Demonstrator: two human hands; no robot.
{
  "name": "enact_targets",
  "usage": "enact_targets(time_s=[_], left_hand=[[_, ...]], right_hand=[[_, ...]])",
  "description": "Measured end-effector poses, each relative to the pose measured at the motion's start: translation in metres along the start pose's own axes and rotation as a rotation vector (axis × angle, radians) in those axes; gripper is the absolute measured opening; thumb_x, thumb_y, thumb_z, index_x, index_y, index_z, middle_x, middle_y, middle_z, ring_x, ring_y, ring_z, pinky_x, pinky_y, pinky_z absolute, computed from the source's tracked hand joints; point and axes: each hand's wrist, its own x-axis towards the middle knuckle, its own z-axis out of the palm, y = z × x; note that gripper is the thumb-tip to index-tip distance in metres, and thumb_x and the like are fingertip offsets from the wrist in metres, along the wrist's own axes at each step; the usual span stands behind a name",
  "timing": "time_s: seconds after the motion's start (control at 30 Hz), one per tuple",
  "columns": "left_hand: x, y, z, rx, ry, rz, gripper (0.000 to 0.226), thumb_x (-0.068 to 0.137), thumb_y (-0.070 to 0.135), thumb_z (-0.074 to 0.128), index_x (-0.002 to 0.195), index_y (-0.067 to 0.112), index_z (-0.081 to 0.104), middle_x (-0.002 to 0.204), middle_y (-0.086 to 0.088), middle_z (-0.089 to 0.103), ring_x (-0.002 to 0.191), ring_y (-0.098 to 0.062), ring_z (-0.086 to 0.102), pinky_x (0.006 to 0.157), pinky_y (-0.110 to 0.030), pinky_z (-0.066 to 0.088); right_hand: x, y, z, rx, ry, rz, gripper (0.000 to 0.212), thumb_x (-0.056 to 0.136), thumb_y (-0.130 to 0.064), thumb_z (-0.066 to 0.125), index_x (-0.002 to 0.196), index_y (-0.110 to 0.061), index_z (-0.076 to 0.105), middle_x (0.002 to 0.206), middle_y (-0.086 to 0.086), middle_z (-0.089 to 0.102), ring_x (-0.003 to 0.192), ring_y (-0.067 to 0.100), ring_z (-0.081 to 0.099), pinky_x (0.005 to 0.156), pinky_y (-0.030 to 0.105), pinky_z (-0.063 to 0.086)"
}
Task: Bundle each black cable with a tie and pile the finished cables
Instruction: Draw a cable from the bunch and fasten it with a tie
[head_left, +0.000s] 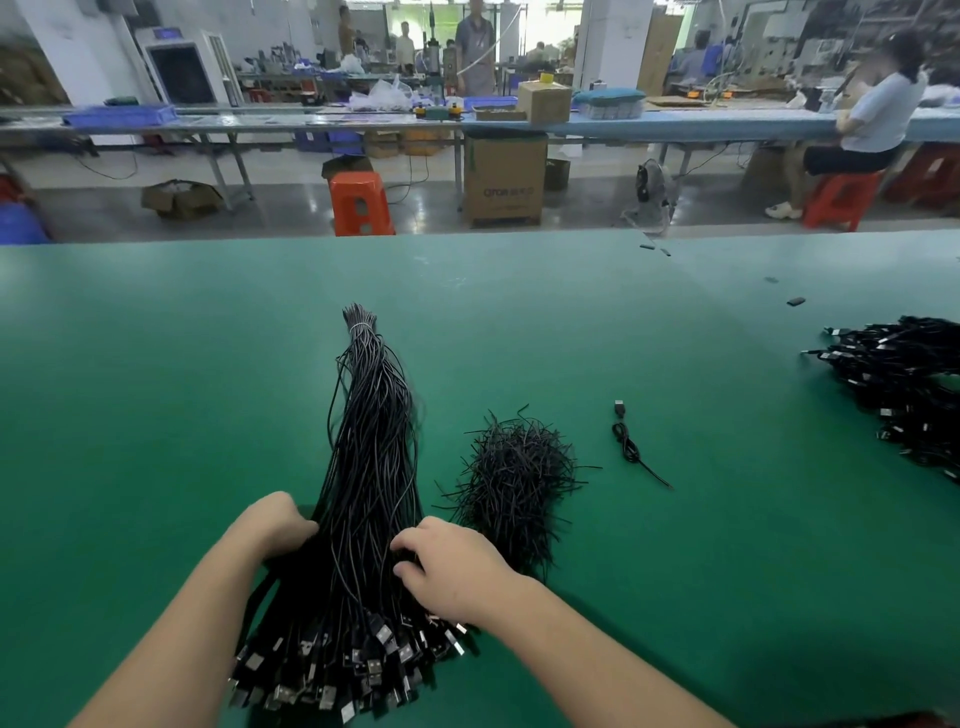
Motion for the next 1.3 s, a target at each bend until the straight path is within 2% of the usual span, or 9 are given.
enact_targets(time_s=[0.23, 0.33, 0.43, 0.67, 0.87, 0.97, 1.1, 1.2, 1.3], left_hand=[[-0.020, 0.027, -0.034, -0.188, 0.222, 0.060, 0.015, 0.085, 0.014, 0.054, 0.070, 0.016, 0.057, 0.054, -0.002, 0.061, 0.046, -0.021, 0.052, 0.050, -0.029, 0.048], [-0.034, 0.052, -0.047, -0.845, 0.024, 0.151, 0.016, 0.093, 0.002, 0.062, 0.098, 0.016, 0.066, 0.056, -0.007, 0.062, 0.041, -0.018, 0.052, 0.041, -0.025, 0.045], [-0.050, 0.079, -0.053, -1.236, -0.233, 0.203, 0.016, 0.097, -0.001, 0.057, 0.109, 0.000, 0.068, 0.067, -0.010, 0.067, 0.051, -0.016, 0.063, 0.047, -0.024, 0.054], [-0.066, 0.117, -0.040, -1.768, -0.507, 0.079, 0.033, 0.102, -0.010, 0.032, 0.127, -0.009, 0.053, 0.128, -0.026, 0.057, 0.094, -0.026, 0.069, 0.055, -0.021, 0.058], [-0.060, 0.123, -0.030, -1.856, -0.487, 0.059, 0.037, 0.103, -0.010, 0.021, 0.129, -0.013, 0.047, 0.118, -0.026, 0.056, 0.103, -0.038, 0.065, 0.079, -0.044, 0.062], [-0.050, 0.118, -0.024, -1.692, -0.244, 0.160, 0.034, 0.101, -0.012, 0.031, 0.119, -0.009, 0.059, 0.104, -0.019, 0.065, 0.099, -0.032, 0.069, 0.080, -0.040, 0.056], [-0.041, 0.104, -0.013, -0.758, 0.257, 0.426, 0.021, 0.096, 0.007, 0.060, 0.109, 0.013, 0.076, 0.083, 0.001, 0.070, 0.064, -0.002, 0.064, 0.057, -0.017, 0.047], [-0.043, 0.102, -0.002, -0.312, 0.516, 0.604, 0.014, 0.093, 0.023, 0.070, 0.102, 0.017, 0.078, 0.096, -0.002, 0.060, 0.095, -0.020, 0.056, 0.080, -0.030, 0.043], [-0.049, 0.107, 0.006, -0.244, 0.493, 0.815, 0.012, 0.096, 0.018, 0.065, 0.099, 0.010, 0.073, 0.110, -0.004, 0.067, 0.124, -0.029, 0.053, 0.106, -0.042, 0.042]], right_hand=[[0.001, -0.007, -0.006, 0.162, 0.177, -0.004, 0.036, 0.104, -0.029, 0.048, 0.139, -0.022, 0.054, 0.127, 0.000, 0.059, 0.117, 0.021, 0.055, 0.102, 0.041, 0.047], [0.003, -0.013, -0.008, 0.313, 0.207, -0.040, 0.055, 0.101, -0.019, 0.052, 0.152, -0.033, 0.034, 0.124, -0.007, 0.062, 0.103, 0.017, 0.060, 0.097, 0.041, 0.050], [0.003, -0.015, -0.006, 0.397, 0.242, -0.111, 0.079, 0.097, -0.015, 0.058, 0.154, -0.049, 0.014, 0.125, -0.009, 0.057, 0.086, 0.015, 0.062, 0.091, 0.038, 0.052], [0.000, -0.012, -0.004, 0.535, 0.345, -0.092, 0.056, 0.090, -0.006, 0.042, 0.133, -0.042, 0.048, 0.114, -0.004, 0.061, 0.094, 0.016, 0.059, 0.087, 0.033, 0.050], [-0.006, -0.010, -0.022, 1.064, 0.130, -0.015, 0.043, 0.089, 0.012, 0.038, 0.104, -0.019, 0.062, 0.107, 0.007, 0.070, 0.085, 0.011, 0.068, 0.088, 0.036, 0.054], [-0.015, 0.000, -0.034, 1.386, 0.035, -0.105, 0.037, 0.094, 0.015, 0.041, 0.112, -0.006, 0.065, 0.106, 0.010, 0.073, 0.091, 0.020, 0.071, 0.089, 0.034, 0.055], [-0.023, 0.019, -0.059, 1.648, 0.133, -0.109, 0.028, 0.094, -0.006, 0.062, 0.121, -0.001, 0.067, 0.115, 0.017, 0.072, 0.105, 0.029, 0.071, 0.090, 0.033, 0.057], [-0.020, 0.029, -0.072, 1.672, 0.394, -0.053, 0.027, 0.088, -0.025, 0.063, 0.106, -0.009, 0.075, 0.092, 0.010, 0.074, 0.085, 0.022, 0.069, 0.079, 0.030, 0.057], [-0.016, 0.041, -0.080, 1.565, 0.581, 0.041, 0.029, 0.091, -0.041, 0.055, 0.091, -0.024, 0.079, 0.068, -0.005, 0.056, 0.065, 0.009, 0.053, 0.074, 0.029, 0.047]])
